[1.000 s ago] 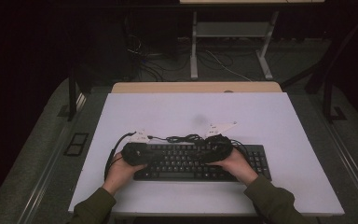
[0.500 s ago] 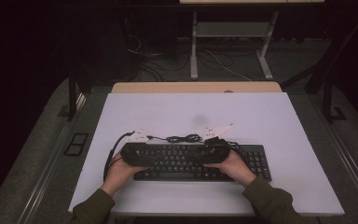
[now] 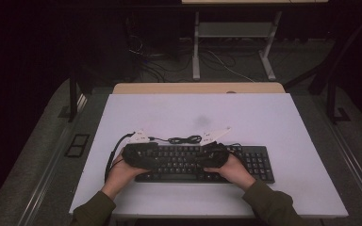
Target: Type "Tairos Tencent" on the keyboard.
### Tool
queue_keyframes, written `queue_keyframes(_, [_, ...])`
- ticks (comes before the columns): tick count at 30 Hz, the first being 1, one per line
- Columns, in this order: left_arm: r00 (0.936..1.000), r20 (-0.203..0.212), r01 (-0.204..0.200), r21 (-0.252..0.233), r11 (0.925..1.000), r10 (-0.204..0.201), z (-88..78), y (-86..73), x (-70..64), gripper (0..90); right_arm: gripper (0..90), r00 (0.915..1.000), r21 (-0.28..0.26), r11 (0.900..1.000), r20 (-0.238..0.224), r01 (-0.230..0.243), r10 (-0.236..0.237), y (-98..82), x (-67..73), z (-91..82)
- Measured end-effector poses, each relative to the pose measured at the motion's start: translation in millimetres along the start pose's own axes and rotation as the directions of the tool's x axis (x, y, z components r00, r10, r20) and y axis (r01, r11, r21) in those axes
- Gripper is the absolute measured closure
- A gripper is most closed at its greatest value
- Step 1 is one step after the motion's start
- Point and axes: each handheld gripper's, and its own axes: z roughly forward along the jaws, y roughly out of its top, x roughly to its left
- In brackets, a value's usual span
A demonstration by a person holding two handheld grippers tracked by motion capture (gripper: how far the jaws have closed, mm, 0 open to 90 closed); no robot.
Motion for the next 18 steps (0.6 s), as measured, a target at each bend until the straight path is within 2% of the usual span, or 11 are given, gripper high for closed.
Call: queue_keyframes(18, [1.0,-0.006,0.006,-0.007,1.0,-0.006,0.1,-1.3,1.1,21.0,89.2,0.9994,0.053,0.998,-0.028,0.023,-0.022,-2.8,9.7,16.5])
